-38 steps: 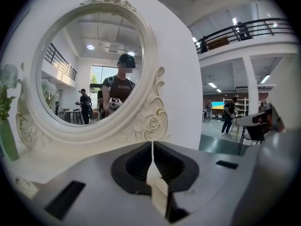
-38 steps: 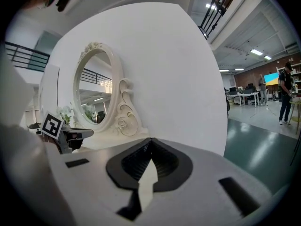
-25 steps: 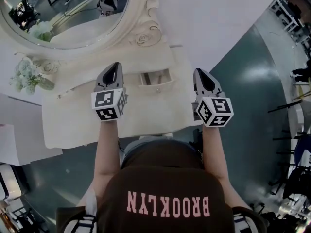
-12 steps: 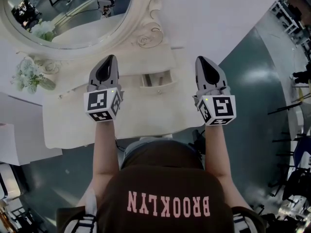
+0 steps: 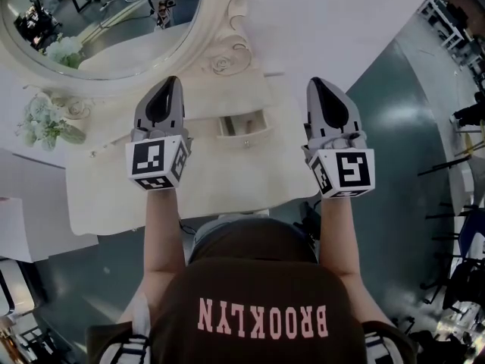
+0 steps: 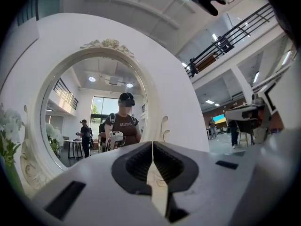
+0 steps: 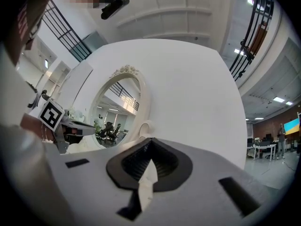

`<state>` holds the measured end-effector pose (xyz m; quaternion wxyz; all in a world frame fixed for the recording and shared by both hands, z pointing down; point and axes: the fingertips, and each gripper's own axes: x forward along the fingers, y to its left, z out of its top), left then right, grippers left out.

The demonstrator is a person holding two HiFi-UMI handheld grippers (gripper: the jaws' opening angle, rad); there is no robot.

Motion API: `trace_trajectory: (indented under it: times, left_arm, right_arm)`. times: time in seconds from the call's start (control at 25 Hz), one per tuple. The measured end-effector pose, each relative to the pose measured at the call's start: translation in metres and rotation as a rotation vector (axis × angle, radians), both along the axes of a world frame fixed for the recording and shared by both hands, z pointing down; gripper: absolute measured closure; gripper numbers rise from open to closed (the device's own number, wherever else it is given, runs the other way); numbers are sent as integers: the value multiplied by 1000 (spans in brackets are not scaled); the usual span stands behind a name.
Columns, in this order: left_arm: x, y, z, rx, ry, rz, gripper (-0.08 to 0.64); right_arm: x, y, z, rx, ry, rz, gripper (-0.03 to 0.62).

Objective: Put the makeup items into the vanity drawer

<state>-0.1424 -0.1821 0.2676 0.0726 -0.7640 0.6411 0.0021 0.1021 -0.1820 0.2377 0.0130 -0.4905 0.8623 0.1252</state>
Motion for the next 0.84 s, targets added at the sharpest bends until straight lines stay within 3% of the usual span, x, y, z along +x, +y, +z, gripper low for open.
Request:
trace_trajectory:
  times: [0.84]
  left_arm:
    - [14,-5,2,-35,-51,44,549]
  right_arm:
    - [-2,-6,5,-31,9,-11,595]
